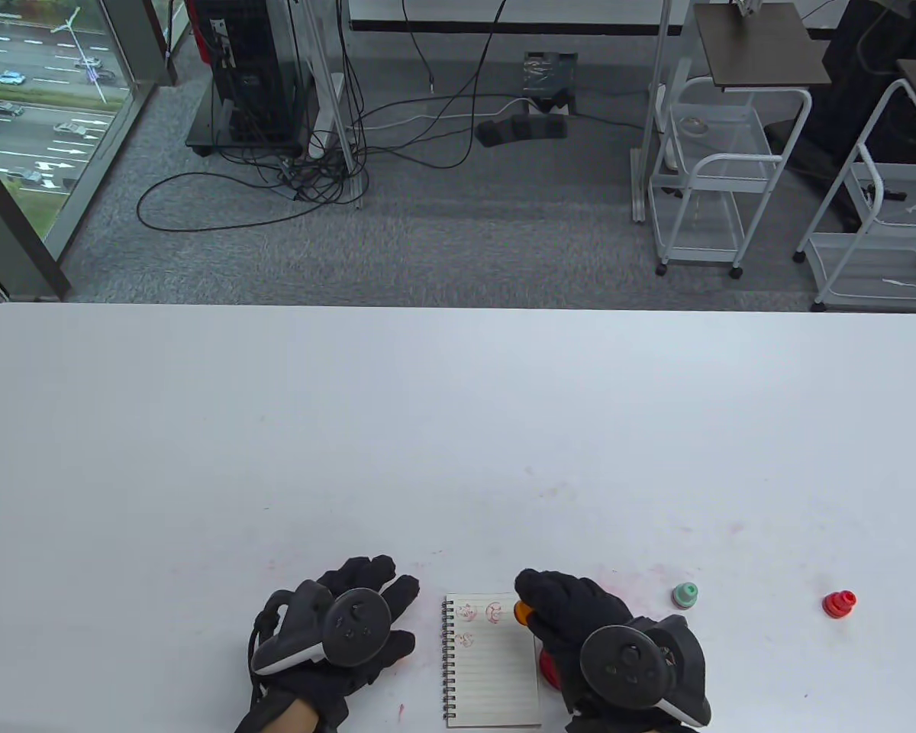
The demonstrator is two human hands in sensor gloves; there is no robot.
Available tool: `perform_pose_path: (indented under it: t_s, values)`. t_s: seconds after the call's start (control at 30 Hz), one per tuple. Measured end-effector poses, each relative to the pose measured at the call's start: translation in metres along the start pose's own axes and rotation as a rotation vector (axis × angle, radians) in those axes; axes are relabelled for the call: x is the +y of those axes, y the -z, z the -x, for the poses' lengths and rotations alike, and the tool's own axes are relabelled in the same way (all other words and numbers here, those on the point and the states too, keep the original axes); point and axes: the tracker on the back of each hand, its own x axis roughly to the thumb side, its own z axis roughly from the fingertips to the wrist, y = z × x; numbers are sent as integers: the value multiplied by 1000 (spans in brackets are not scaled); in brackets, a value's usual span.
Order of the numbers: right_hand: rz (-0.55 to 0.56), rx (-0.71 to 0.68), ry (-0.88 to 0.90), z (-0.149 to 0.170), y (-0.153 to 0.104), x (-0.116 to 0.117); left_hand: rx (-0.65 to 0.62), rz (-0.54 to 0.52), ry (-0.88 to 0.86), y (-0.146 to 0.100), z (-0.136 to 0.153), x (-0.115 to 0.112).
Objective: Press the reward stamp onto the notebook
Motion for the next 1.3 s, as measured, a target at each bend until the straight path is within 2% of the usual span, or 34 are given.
perform_pose_path:
  t_s: [0.1, 0.13, 0.27, 0.57, 1.07, 1.3]
  values:
    - [-112, 39, -91, 4, 2, 7, -5, -19, -7, -2, 0, 3]
    - [-180, 63, -110, 6, 2, 11, -6, -23, -1, -3, -1, 4]
    - [-351, 125, -146, 18, 3, 24, -8, -21, 1, -3, -1, 3]
    - [-549, 113, -249, 20, 6, 52, -12, -29, -2, -3, -1, 4]
    - [-594, 153, -304, 14, 13, 57, -2, -22, -10, -4, -1, 4]
    - [-614, 177, -266, 18, 15, 56, 0, -23, -18, -5, 0, 4]
